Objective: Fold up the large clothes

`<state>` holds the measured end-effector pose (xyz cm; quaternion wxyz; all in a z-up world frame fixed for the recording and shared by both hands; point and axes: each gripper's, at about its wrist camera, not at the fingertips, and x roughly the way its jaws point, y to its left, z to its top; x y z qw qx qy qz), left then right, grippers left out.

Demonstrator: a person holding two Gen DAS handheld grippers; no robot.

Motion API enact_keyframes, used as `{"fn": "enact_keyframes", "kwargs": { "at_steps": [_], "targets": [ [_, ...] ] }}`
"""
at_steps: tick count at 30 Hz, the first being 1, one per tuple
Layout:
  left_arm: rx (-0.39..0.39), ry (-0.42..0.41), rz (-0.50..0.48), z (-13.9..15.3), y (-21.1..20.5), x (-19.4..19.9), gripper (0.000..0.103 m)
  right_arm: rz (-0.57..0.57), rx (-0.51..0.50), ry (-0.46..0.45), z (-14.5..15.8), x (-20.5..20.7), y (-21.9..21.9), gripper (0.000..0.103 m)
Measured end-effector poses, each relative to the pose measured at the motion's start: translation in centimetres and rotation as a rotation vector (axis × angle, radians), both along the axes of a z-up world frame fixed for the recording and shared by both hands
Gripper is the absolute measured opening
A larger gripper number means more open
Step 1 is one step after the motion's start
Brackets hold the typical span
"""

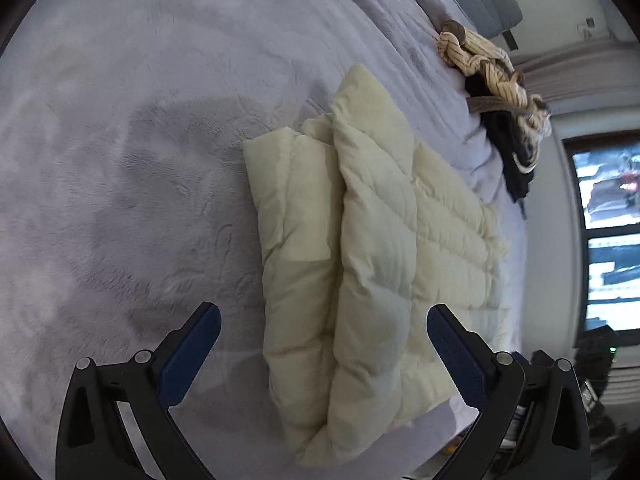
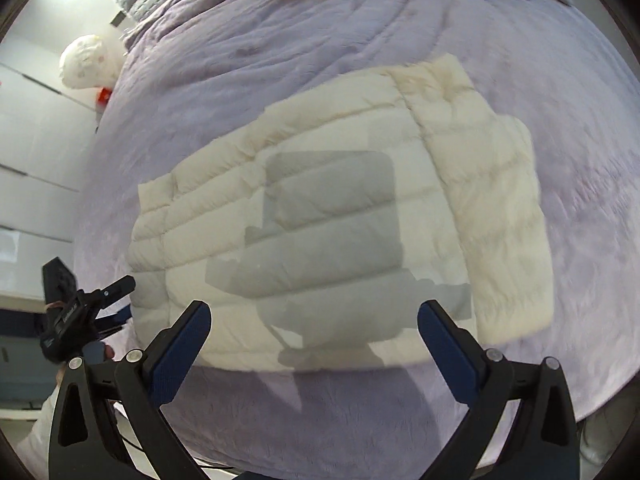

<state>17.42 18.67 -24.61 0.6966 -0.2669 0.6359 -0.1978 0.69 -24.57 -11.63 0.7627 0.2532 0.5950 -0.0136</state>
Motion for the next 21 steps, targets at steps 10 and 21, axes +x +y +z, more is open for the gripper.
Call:
{"fn": "enact_keyframes", "kwargs": {
  "at_steps": [10, 21],
  "targets": [
    [-0.112, 0.011, -0.070, -3.4, -1.7, 2.4, 0.103, 0.162, -0.009, -0.055, -2.5, 5.5, 1.1, 0.017],
    [-0.145, -0.009, -0.173, -3.4, -6.1, 3.1, 0.049, 0.245, 0.066, -0.039, -8.7, 7.4, 2.2, 0.010]
  ]
}}
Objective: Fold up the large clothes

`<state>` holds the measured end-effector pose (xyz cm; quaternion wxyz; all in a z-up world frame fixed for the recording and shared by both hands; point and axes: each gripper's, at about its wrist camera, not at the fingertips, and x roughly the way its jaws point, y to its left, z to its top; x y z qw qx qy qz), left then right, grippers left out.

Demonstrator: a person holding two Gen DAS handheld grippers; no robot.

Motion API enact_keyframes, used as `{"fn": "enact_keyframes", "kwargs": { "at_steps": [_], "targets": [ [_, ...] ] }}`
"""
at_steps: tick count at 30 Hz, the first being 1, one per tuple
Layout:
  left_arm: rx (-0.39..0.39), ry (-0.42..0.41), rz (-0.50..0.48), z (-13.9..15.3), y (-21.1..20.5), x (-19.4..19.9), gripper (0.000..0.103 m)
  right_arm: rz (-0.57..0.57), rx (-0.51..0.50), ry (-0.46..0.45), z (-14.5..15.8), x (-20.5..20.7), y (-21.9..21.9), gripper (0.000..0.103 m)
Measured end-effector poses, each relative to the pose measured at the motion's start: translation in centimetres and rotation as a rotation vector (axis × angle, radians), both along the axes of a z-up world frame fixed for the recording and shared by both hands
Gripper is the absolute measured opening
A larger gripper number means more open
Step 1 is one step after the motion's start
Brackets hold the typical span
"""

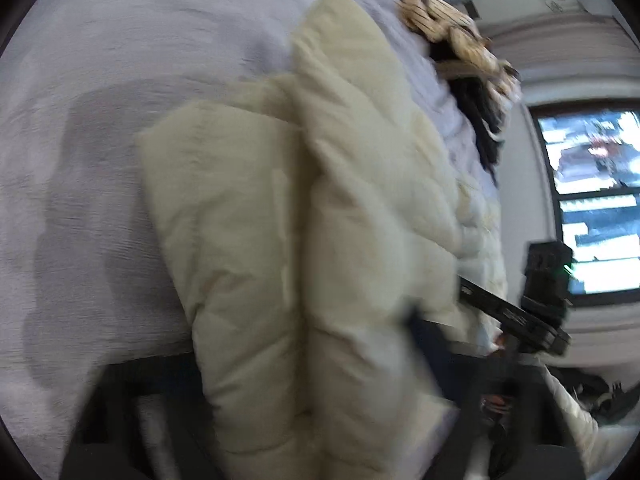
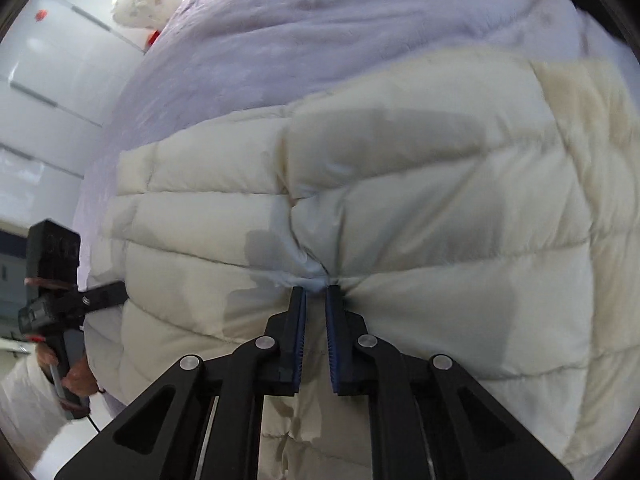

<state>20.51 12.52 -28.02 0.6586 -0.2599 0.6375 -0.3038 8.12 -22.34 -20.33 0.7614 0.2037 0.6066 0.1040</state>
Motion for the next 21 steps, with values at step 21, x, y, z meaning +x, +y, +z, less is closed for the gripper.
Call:
{"fn": "enact_keyframes", "kwargs": {
  "at_steps": [21],
  "targets": [
    [-0.024, -0.237, -0.262, 15.0, -19.3, -3.1, 0.024, -0.137, 0.349, 0.029, -3.5, -2.8, -4.8, 0.003]
  ]
}}
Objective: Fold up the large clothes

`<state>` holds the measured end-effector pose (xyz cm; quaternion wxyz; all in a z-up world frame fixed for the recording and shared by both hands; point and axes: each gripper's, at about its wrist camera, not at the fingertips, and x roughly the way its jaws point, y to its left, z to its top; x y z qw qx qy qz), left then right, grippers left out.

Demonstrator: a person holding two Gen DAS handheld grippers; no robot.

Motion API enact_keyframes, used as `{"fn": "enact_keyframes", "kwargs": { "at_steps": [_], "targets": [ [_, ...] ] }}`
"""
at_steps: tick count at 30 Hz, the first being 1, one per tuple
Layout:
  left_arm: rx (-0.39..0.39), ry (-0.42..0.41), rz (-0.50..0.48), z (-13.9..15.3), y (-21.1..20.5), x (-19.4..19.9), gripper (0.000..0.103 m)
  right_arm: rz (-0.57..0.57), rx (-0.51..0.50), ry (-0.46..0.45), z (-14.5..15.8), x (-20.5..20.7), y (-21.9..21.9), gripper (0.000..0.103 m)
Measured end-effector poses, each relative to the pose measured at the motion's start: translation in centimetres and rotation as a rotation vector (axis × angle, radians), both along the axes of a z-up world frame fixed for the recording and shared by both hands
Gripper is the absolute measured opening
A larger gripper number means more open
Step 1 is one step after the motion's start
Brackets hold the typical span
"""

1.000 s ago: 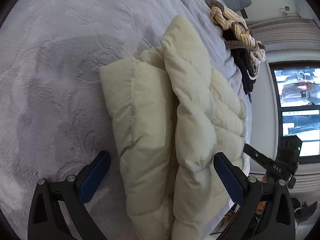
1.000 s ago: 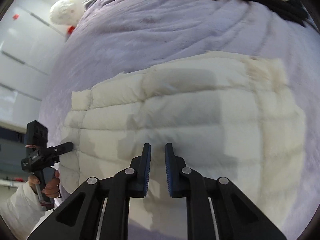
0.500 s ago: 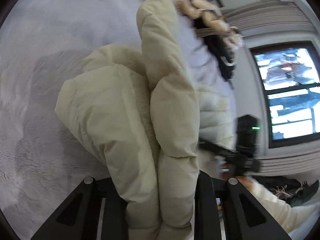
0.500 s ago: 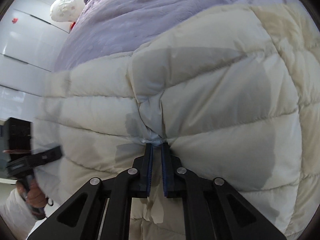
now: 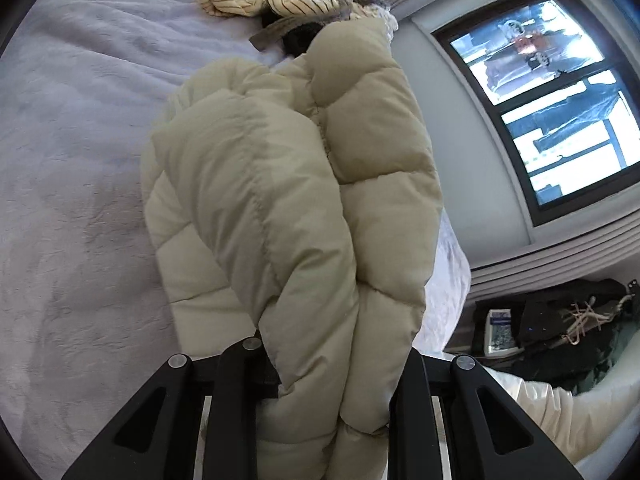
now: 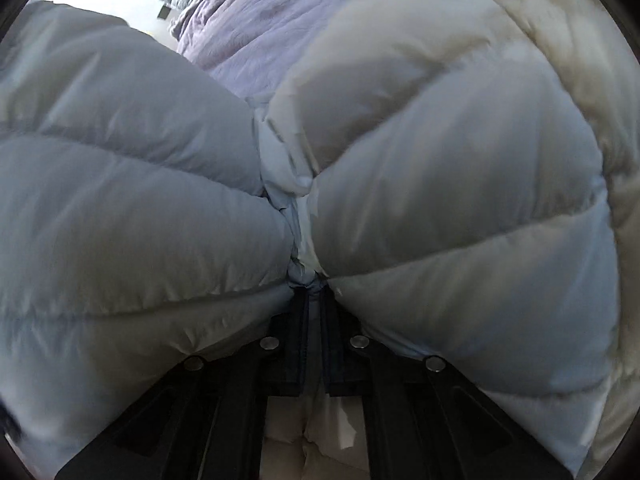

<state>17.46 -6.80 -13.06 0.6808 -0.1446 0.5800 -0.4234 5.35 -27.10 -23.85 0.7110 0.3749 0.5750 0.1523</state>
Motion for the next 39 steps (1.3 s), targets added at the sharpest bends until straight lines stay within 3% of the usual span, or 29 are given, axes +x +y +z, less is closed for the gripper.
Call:
{"fn": "enact_keyframes", "kwargs": {
  "at_steps": [7, 13, 15, 17, 18, 21, 25, 26, 33, 35, 37, 39],
  "targets": [
    [0.078, -0.021, 0.044, 0.2, -2.8, -0.5, 0.024, -0.012, 0.122, 0.053, -0.8, -0.5, -1.6, 0.000],
    [0.112, 0.007, 0.058, -0.6, -1.4, -0.6, 0.024, -0.017, 0.052, -0.027, 4.8, -2.9, -6.0, 0.003],
    [0.125, 0.009, 0.058, -0.7, -1.5, -0.7, 0.024, -0.053, -0.018, -0.061, 7.2, -4.9, -8.8, 0.014],
    [0.132, 0.012, 0.059, -0.7, -1.8, -0.8, 0.024, -0.115, -0.083, -0.083, 9.1, -7.3, -11.7, 0.069],
    [0.136, 0.014, 0.059, -0.7, -2.0, -0.7, 0.024, -0.141, -0.107, -0.091, 9.6, -8.4, -12.9, 0.070],
    [0.153, 0.015, 0.048, -0.7, -3.0, -0.6, 0.024, -0.203, -0.208, -0.076, 10.0, -12.0, -16.0, 0.065],
    [0.183, 0.017, 0.039, -0.8, -4.0, -0.4, 0.024, -0.204, -0.124, 0.001, 6.3, -14.2, -16.9, 0.019],
    [0.190, 0.016, 0.036, -0.7, -4.4, -0.4, 0.024, -0.198, -0.106, 0.002, 5.5, -14.2, -17.1, 0.011],
    [0.183, -0.054, -0.126, 0.4, -11.4, -1.8, 0.025, -0.217, 0.071, 0.019, 0.1, -11.6, -15.7, 0.009],
    [0.126, -0.049, -0.189, -0.2, -13.8, -2.3, 0.038, -0.219, 0.107, 0.022, -0.7, -11.5, -15.6, 0.009],
    [0.064, -0.028, -0.214, -1.0, -15.3, -2.6, 0.066, -0.219, 0.126, 0.024, -1.3, -11.2, -15.4, 0.009],
    [0.010, -0.011, -0.230, -1.9, -16.3, -2.8, 0.071, -0.219, 0.148, 0.026, -1.6, -11.4, -15.7, 0.009]
  ]
}}
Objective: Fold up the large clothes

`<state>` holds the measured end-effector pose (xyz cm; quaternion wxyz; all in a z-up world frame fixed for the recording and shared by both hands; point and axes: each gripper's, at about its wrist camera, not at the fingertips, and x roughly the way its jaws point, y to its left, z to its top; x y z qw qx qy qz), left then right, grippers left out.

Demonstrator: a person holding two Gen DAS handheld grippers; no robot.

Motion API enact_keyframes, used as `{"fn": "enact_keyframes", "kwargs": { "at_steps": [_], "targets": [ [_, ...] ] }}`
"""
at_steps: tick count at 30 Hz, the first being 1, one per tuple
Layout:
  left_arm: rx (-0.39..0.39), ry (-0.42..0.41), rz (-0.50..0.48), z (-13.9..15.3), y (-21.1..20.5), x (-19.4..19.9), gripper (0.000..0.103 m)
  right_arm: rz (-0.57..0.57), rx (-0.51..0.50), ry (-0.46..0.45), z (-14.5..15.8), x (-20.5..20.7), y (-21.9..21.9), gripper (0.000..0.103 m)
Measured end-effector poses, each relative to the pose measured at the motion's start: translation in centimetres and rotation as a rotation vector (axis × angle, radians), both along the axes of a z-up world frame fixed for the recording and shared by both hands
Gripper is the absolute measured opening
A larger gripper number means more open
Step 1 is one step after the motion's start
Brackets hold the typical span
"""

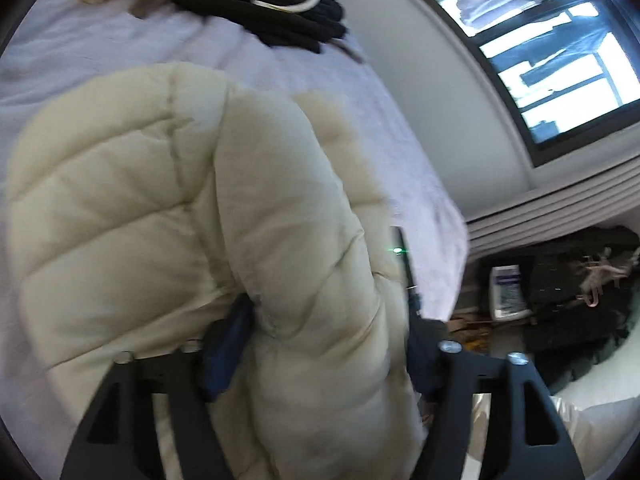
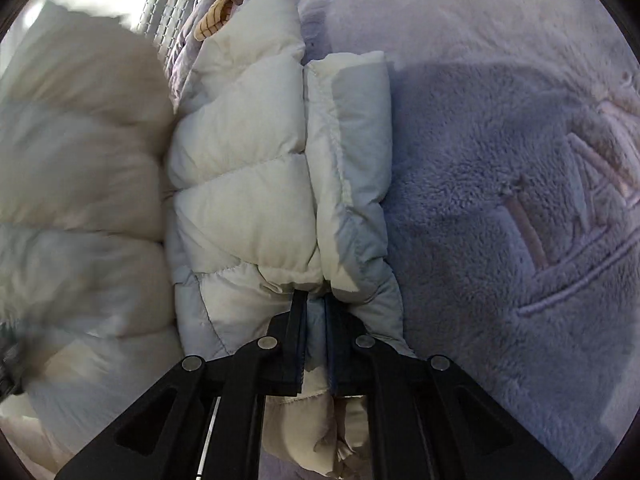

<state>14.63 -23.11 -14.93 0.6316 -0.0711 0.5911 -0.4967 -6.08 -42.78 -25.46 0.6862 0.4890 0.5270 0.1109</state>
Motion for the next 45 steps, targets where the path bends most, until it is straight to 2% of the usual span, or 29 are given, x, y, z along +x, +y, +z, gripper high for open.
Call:
{"fn": "enact_keyframes", "kwargs": {
  "at_steps": [5, 10, 11, 12, 13, 14, 15, 16, 18, 21, 25, 27, 29, 31, 34, 37, 39, 45],
  "targets": [
    [-0.029, 0.034, 0.023, -1.5, -0.9, 0.4, 0.071, -0.022, 0.052, 0.002, -0.5, -0.6, -0.6, 0.008],
    [0.009, -0.006, 0.011, -1.7, -1.1, 0.4, 0.071, -0.102, 0.078, 0.014, 0.8, -2.4, -2.9, 0.010],
    [0.014, -0.014, 0.009, -1.7, -1.0, 0.4, 0.071, -0.130, 0.072, 0.005, 1.4, -3.8, -4.1, 0.011],
    [0.022, -0.033, 0.003, -1.8, -1.1, 0.3, 0.071, -0.147, 0.061, -0.002, 1.7, -4.0, -4.8, 0.014],
    [0.029, -0.050, -0.001, -1.7, -1.3, 0.0, 0.071, -0.167, 0.045, -0.009, 2.3, -4.6, -5.5, 0.034],
    [0.037, -0.072, -0.009, -1.6, -1.5, -0.3, 0.071, -0.201, 0.024, -0.026, 3.2, -5.3, -6.7, 0.066],
    [0.047, -0.100, -0.019, -1.6, -1.6, -0.6, 0.071, -0.222, 0.023, -0.051, 3.8, -5.7, -7.5, 0.076],
    [0.058, -0.132, -0.032, -1.7, -1.5, -0.9, 0.071, -0.236, 0.025, -0.073, 4.5, -5.9, -8.1, 0.079],
    [0.077, -0.170, -0.050, -1.6, -1.9, -1.4, 0.071, -0.251, 0.020, -0.100, 5.7, -6.2, -9.0, 0.079],
    [0.098, -0.205, -0.056, -1.5, -2.2, -2.0, 0.071, -0.197, -0.025, -0.124, 8.1, -5.3, -9.2, 0.081],
    [0.109, -0.224, -0.061, -1.5, -2.4, -2.3, 0.071, -0.051, -0.112, -0.136, 11.1, -2.3, -7.0, 0.083],
    [0.114, -0.234, -0.065, -1.5, -2.5, -2.4, 0.071, 0.033, -0.166, -0.141, 11.7, -0.7, -5.1, 0.085],
    [0.119, -0.248, -0.070, -1.4, -2.6, -2.6, 0.071, 0.102, -0.223, -0.140, 12.2, 0.7, -4.6, 0.090],
    [0.124, -0.263, -0.075, -1.2, -2.7, -2.8, 0.071, 0.154, -0.281, -0.115, 12.5, 2.4, -4.6, 0.091],
    [0.135, -0.279, -0.076, -0.8, -2.3, -3.1, 0.071, 0.166, -0.280, -0.038, 10.3, 3.8, -5.1, 0.091],
    [0.127, -0.280, -0.062, 0.2, -1.3, -3.1, 0.071, 0.127, -0.184, 0.033, 6.6, 2.6, -6.5, 0.091],
    [0.118, -0.274, -0.039, 1.1, 0.1, -2.9, 0.071, 0.111, -0.134, 0.052, 5.2, 2.1, -7.0, 0.091],
    [0.091, -0.170, 0.152, 2.4, 7.5, 1.1, 0.073, 0.074, 0.007, 0.061, 1.7, 2.1, -6.4, 0.091]
  ]
}}
